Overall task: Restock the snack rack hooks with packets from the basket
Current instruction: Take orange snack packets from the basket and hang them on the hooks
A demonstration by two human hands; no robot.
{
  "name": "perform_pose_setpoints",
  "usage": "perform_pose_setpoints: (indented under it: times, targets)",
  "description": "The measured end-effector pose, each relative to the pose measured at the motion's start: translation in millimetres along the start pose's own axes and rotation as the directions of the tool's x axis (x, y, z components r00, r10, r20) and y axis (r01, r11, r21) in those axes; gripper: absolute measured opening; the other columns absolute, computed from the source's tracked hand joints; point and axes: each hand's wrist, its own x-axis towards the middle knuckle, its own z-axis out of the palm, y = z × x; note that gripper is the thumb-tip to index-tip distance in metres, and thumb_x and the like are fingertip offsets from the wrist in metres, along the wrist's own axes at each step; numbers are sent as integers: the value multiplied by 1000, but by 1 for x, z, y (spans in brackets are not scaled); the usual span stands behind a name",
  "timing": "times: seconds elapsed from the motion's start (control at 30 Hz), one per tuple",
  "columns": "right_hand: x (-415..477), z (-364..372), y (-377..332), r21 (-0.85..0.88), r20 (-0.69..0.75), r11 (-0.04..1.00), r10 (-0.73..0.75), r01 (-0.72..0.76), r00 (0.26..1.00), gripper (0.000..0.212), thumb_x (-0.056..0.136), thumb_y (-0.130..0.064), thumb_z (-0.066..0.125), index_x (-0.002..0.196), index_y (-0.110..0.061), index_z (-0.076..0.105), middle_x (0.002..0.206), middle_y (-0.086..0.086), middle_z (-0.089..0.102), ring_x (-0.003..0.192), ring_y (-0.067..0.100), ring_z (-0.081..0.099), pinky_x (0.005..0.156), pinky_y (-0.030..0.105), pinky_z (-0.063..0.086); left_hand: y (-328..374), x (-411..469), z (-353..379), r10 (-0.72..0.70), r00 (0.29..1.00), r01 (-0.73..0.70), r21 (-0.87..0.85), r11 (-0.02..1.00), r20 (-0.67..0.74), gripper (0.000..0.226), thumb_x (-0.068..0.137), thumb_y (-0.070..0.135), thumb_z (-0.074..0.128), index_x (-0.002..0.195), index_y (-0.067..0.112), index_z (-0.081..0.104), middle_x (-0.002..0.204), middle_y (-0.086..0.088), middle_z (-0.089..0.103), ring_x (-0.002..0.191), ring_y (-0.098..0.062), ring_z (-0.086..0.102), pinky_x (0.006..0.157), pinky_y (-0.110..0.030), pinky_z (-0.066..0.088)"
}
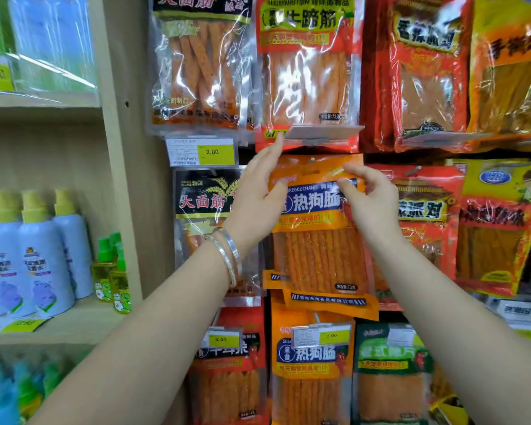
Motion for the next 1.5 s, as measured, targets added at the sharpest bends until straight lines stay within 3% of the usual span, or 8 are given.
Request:
perform_pose_setpoints:
  times: [0.17, 0.37, 0.5, 0.8, 0.97, 1.17, 1.3, 1.5]
  targets:
    - [-5, -1, -8, 85, 43, 994, -71, 67, 997, 34, 88, -9, 56, 101, -41, 61, 102, -27, 59, 97, -19, 52, 87, 1, 37, -4, 4, -1, 34, 999, -34, -16, 999, -24, 59, 93, 5, 40, 147, 23, 27, 136, 17, 32, 116, 29, 23, 96, 7, 16]
    - [-8, 6, -11, 353, 77, 906, 222, -235, 972, 31, 87, -14, 65, 114, -23, 52, 109, 12, 67, 94, 18, 66, 89, 39, 54, -5, 2, 0, 11, 1000, -12, -46, 999, -15, 60, 93, 6, 42, 147, 29, 28, 141, 16, 33, 120, 22, 27, 101, 0, 22]
    - [-6, 5, -15, 336, 92, 904, 249, -266, 964, 12, 91, -23, 61, 85, -14, 65, 96, 17, 70, 91, 33, 66, 87, 48, 51, -3, 3, -2, 8, 1000, -9, -35, 999, -20, 59, 93, 6, 42, 146, 27, 29, 140, 17, 33, 127, 14, 25, 101, 3, 16]
    - [16, 9, -23, 353, -27, 908, 251, -226, 968, 13, 87, -17, 62, 75, -18, 61, 79, 3, 65, 76, 16, 61, 69, 32, 50, 2, 0, -2, -9, 998, 15, 102, 995, -62, 61, 86, 19, 35, 146, 31, 28, 149, 11, 35, 143, -12, 14, 118, -46, 10]
    - [30, 16, -12, 191, -65, 956, 239, -223, 969, 10, 82, -17, 61, 78, -8, 61, 74, 6, 58, 70, 18, 53, 66, 34, 42, 1, 0, 0, -2, 998, 6, 56, 998, -66, 60, 90, 8, 39, 146, 27, 29, 143, 16, 32, 142, -8, 14, 119, -40, 10]
    - [18, 16, 8, 15, -113, 998, 60, -59, 992, 27, 86, -26, 67, 108, -15, 56, 93, -8, 62, 84, 6, 57, 71, 13, 43, -15, -11, 7, 16, 999, -16, 12, 1000, 36, 61, 93, 7, 43, 148, 26, 24, 144, 16, 28, 130, 14, 17, 102, 4, 9]
    - [-22, 11, 24, -374, -140, 911, -242, 175, 960, 64, 82, -11, 66, 138, -8, 36, 132, 11, 43, 124, 21, 36, 107, 29, 28, -47, -38, 21, -50, 991, 21, 214, 977, 128, 58, 92, 12, 48, 146, 24, 29, 153, 8, 25, 140, -4, 17, 117, -24, 11]
    - [-74, 16, 65, -612, 368, 637, -295, 468, 882, 66, 84, -7, 65, 142, -1, 35, 151, 19, 29, 142, 29, 18, 109, 38, 21, -91, -72, 44, -50, 945, -94, 416, 904, 323, 72, 91, 21, 48, 151, 24, 8, 155, 11, -19, 143, -7, -13, 116, -30, 3]
